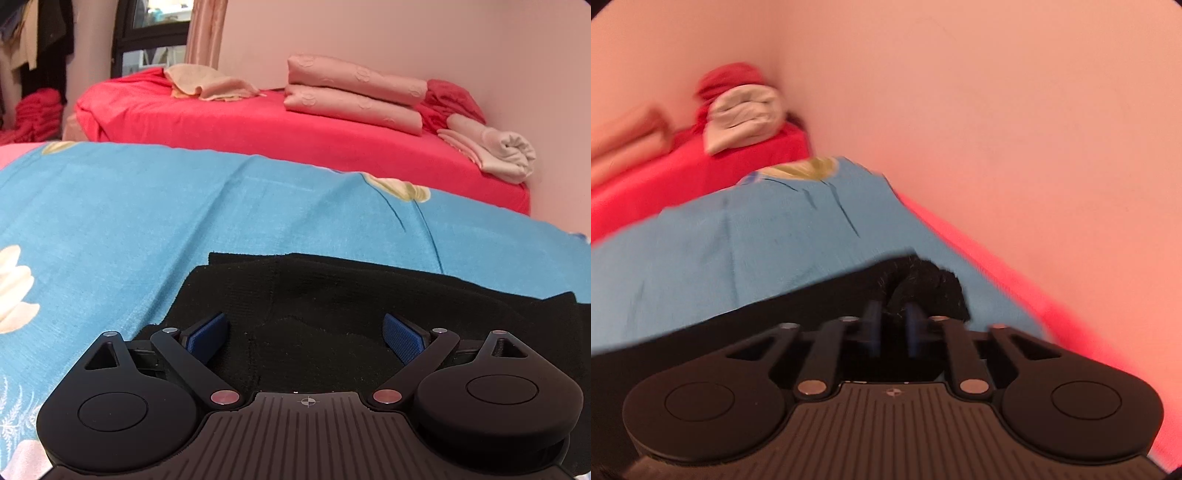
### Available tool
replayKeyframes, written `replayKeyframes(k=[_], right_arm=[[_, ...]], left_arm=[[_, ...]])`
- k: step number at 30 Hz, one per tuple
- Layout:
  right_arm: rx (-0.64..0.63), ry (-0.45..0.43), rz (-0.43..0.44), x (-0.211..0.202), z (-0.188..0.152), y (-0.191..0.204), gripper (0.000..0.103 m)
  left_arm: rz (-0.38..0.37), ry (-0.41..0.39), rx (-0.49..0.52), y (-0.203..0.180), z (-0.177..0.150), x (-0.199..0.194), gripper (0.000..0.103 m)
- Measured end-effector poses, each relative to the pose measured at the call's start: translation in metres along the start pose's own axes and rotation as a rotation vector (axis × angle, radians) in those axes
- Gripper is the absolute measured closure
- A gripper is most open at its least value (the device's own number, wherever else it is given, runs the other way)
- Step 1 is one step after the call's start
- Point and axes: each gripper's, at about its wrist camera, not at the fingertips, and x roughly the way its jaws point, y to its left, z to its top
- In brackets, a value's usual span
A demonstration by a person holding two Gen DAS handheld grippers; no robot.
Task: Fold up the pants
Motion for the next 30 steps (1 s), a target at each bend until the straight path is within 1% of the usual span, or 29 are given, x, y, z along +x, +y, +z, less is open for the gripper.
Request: replayKeyframes(k=[1, 3, 5, 6, 7, 8, 9, 10, 11, 12, 13, 14, 15, 16, 17, 18, 19, 21, 22, 23, 24, 25, 26, 28, 30], right_arm=[[-0.021, -0.035, 0.002, -0.007, 0.005, 0.001, 0.095], [0.031, -0.140, 0.047, -0.030, 0.016, -0.014, 0.097], [0.077, -0.238, 0.032, -0.041, 0.026, -0.027, 0.097], [0.088, -0.247, 0.026, -0.036, 0.027, -0.032, 0.097], [0.095, -0.217, 0.008, -0.021, 0.028, -0.036, 0.097], [0.096, -0.155, -0.018, -0.002, 0.024, -0.036, 0.096], [0.086, -0.074, -0.033, 0.019, 0.018, -0.037, 0.095], [0.079, -0.005, -0.036, 0.034, 0.013, -0.037, 0.096], [0.081, 0.018, -0.078, 0.039, 0.008, -0.038, 0.095], [0.103, -0.009, -0.109, 0.033, 0.005, -0.040, 0.085], [0.147, -0.056, -0.106, 0.022, 0.002, -0.045, 0.075], [0.198, -0.087, -0.083, 0.010, 0.000, -0.052, 0.050], [0.250, -0.102, -0.056, -0.001, -0.002, -0.058, 0.035], [0.303, -0.112, -0.030, -0.014, -0.005, -0.064, 0.034], [0.352, -0.102, -0.002, -0.025, -0.008, -0.070, 0.034], [0.401, -0.068, 0.038, -0.033, -0.009, -0.073, 0.034], [0.456, -0.010, 0.101, -0.039, -0.014, -0.079, 0.034], [0.567, 0.144, 0.280, -0.039, -0.030, -0.080, 0.034], [0.601, 0.224, 0.356, -0.034, -0.038, -0.076, 0.035], [0.619, 0.287, 0.406, -0.028, -0.045, -0.069, 0.036], [0.626, 0.326, 0.432, -0.022, -0.050, -0.061, 0.037], [0.626, 0.326, 0.445, -0.016, -0.053, -0.052, 0.036], [0.620, 0.299, 0.453, -0.013, -0.052, -0.046, 0.036], [0.613, 0.297, 0.447, -0.001, -0.046, -0.033, 0.036], [0.603, 0.231, 0.442, 0.009, -0.042, -0.026, 0.036]], left_arm=[[0.001, -0.002, -0.001, 0.000, 0.000, -0.001, 0.000], [-0.001, -0.006, -0.006, 0.001, -0.001, -0.001, 0.000], [0.004, -0.009, -0.003, 0.000, -0.001, -0.001, 0.000], [0.009, -0.011, 0.001, -0.001, -0.002, -0.002, 0.000], [0.015, -0.013, 0.007, -0.002, -0.003, -0.002, 0.000], [0.019, -0.014, 0.013, -0.003, -0.003, -0.002, 0.000], [0.024, -0.013, 0.018, -0.004, -0.003, -0.002, 0.000], [0.026, -0.013, 0.021, -0.005, -0.003, -0.002, 0.000], [0.028, -0.013, 0.021, -0.005, -0.003, -0.002, 0.000], [0.028, -0.014, 0.022, -0.005, -0.003, -0.002, 0.000], [0.028, -0.014, 0.022, -0.005, -0.003, -0.002, 0.000], [0.028, -0.014, 0.022, -0.005, -0.003, -0.002, 0.000], [0.028, -0.015, 0.022, -0.005, -0.003, -0.002, 0.000], [0.028, -0.014, 0.023, -0.005, -0.003, -0.002, 0.000], [0.027, -0.015, 0.022, -0.005, -0.003, -0.002, 0.000], [0.026, -0.014, 0.022, -0.004, -0.003, -0.002, 0.000], [0.025, -0.015, 0.020, -0.004, -0.003, -0.002, 0.000], [0.024, -0.015, 0.019, -0.004, -0.003, -0.002, 0.000], [0.024, -0.016, 0.019, -0.004, -0.003, -0.002, 0.000], [0.024, -0.016, 0.019, -0.004, -0.003, -0.002, 0.000], [0.024, -0.016, 0.019, -0.004, -0.003, -0.003, 0.000], [0.024, -0.016, 0.020, -0.004, -0.003, -0.002, 0.000], [0.024, -0.016, 0.020, -0.004, -0.003, -0.002, 0.000], [0.025, -0.016, 0.020, -0.004, -0.003, -0.002, 0.000], [0.024, -0.016, 0.020, -0.004, -0.003, -0.002, 0.000]])
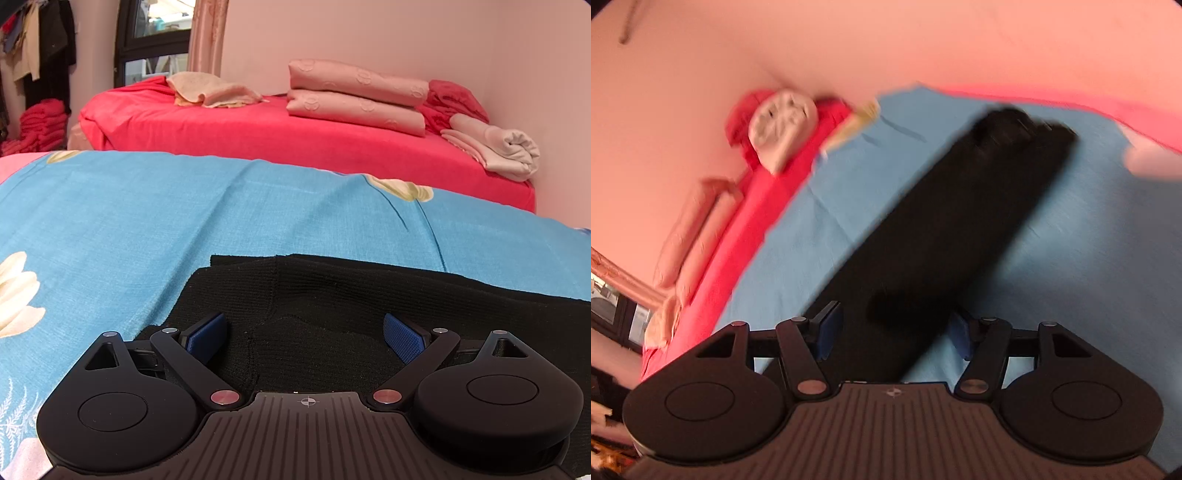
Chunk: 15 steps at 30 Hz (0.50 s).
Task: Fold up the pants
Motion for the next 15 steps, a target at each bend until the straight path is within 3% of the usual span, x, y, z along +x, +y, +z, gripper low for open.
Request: replayKeyframes(k=[1, 2, 3, 4, 6, 8, 9, 11, 13, 15], right_arm=[[-0.006, -0.026, 0.023, 0.000, 0.000, -0.002, 0.036], [-0.002, -0.053, 0.049, 0.000, 0.003, -0.002, 0.043], [0.008, -0.064, 0.037, 0.005, 0.009, -0.002, 0.076], [0.016, -0.073, -0.010, 0.010, 0.013, 0.001, 0.085], [0.043, -0.085, 0.009, -0.004, 0.017, -0.003, 0.087], [0.023, -0.193, 0.078, -0.028, 0.022, -0.006, 0.087], [-0.014, -0.209, 0.058, -0.027, 0.025, -0.008, 0.087], [-0.008, -0.109, -0.053, -0.003, 0.032, -0.018, 0.086], [0.006, -0.115, -0.019, 0.000, 0.034, -0.024, 0.085], [0.059, -0.128, -0.015, -0.006, 0.032, -0.026, 0.076]], left_arm=[[0.000, 0.000, 0.000, 0.000, 0.000, 0.000, 0.000], [0.000, 0.000, 0.001, 0.000, 0.000, 0.000, 0.000], [0.000, 0.000, 0.000, 0.000, 0.000, 0.000, 0.000], [0.001, 0.000, 0.001, 0.000, 0.000, 0.000, 0.000], [0.003, 0.000, 0.005, 0.000, 0.000, -0.001, 0.000], [0.003, 0.001, 0.019, -0.002, 0.000, 0.000, 0.000], [-0.003, 0.000, 0.033, -0.004, 0.000, 0.000, 0.000], [-0.006, -0.003, 0.073, -0.011, -0.001, -0.001, 0.000], [0.008, -0.007, 0.091, -0.014, -0.001, -0.001, 0.000], [0.001, -0.005, 0.079, -0.012, -0.001, 0.000, 0.000]])
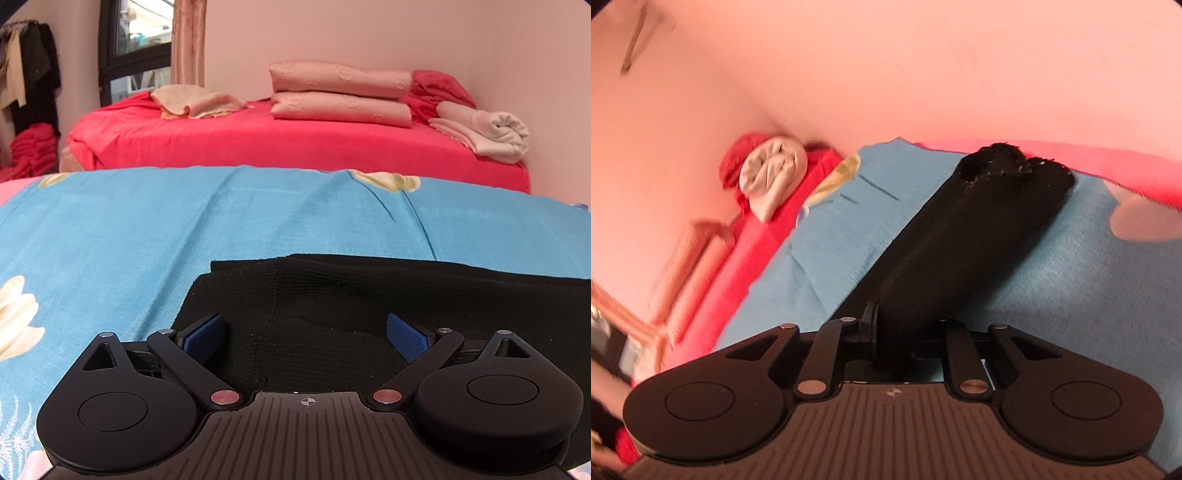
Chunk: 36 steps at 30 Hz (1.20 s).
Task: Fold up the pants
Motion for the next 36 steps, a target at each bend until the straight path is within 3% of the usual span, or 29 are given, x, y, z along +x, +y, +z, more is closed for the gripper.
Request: replayKeyframes(k=[2, 4, 5, 7, 8, 10, 12, 15, 18, 20, 23, 29, 33, 35, 36], right_arm=[[0.036, -0.003, -0.045, -0.016, -0.006, -0.007, 0.071], [0.026, -0.018, -0.089, -0.026, -0.012, 0.000, 0.060], [-0.009, -0.041, -0.118, -0.038, -0.017, 0.006, 0.049], [-0.151, -0.106, -0.150, -0.064, -0.033, 0.027, 0.046], [-0.240, -0.113, -0.109, -0.078, -0.045, 0.041, 0.046], [-0.422, -0.042, 0.045, -0.091, -0.072, 0.071, 0.044], [-0.596, 0.105, 0.221, -0.102, -0.108, 0.103, 0.034], [-0.802, 0.357, 0.474, -0.108, -0.173, 0.146, 0.036], [-0.943, 0.540, 0.619, -0.099, -0.235, 0.183, 0.043], [-1.015, 0.599, 0.648, -0.091, -0.267, 0.200, 0.043], [-1.078, 0.582, 0.610, -0.079, -0.295, 0.216, 0.044], [-0.983, 0.496, 0.644, -0.042, -0.286, 0.233, 0.043], [-0.878, 0.568, 0.670, -0.031, -0.282, 0.229, 0.038], [-0.998, 0.617, 0.751, -0.049, -0.291, 0.232, 0.032], [-1.071, 0.575, 0.765, -0.059, -0.294, 0.233, 0.032]], left_arm=[[-0.006, 0.001, -0.011, 0.002, 0.000, 0.001, 0.000], [-0.007, -0.002, -0.014, 0.003, 0.000, 0.000, 0.000], [-0.008, -0.002, -0.015, 0.003, 0.000, 0.001, 0.000], [-0.007, -0.001, -0.014, 0.003, -0.001, 0.000, 0.000], [-0.005, 0.001, -0.013, 0.002, -0.001, 0.000, 0.000], [0.005, 0.007, -0.006, 0.001, 0.000, 0.002, 0.000], [0.014, 0.014, -0.002, 0.000, 0.001, 0.003, 0.000], [0.012, 0.015, -0.006, 0.000, 0.001, 0.003, 0.000], [0.010, 0.015, -0.007, 0.001, 0.000, 0.003, 0.000], [0.008, 0.014, -0.008, 0.001, 0.000, 0.003, 0.000], [0.008, 0.013, -0.009, 0.001, 0.000, 0.003, 0.000], [0.003, 0.014, -0.013, 0.002, 0.000, 0.003, 0.000], [0.001, 0.013, -0.014, 0.002, 0.000, 0.003, 0.000], [-0.001, 0.014, -0.015, 0.002, 0.000, 0.003, 0.000], [-0.001, 0.014, -0.016, 0.002, 0.000, 0.003, 0.000]])
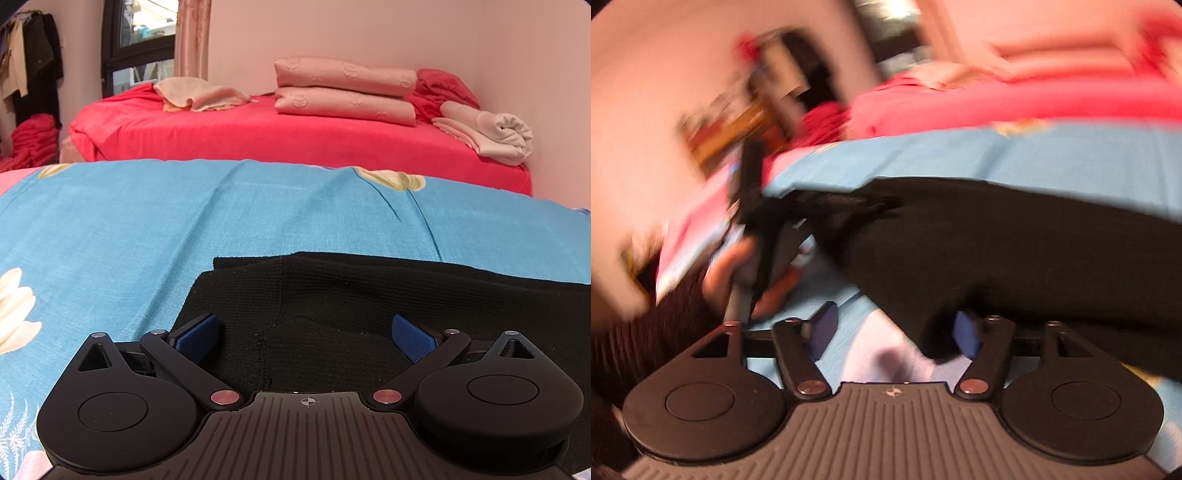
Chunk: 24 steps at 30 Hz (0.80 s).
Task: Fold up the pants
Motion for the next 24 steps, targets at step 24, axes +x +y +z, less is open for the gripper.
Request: replayKeyframes(k=[24], right_arm=[[0.139, 0.004, 0.080, 0.035, 0.013, -0.011, 0.031]], left_arm=[[-0.003, -0.001, -0.002, 0.001, 0.000, 0.001, 0.000]])
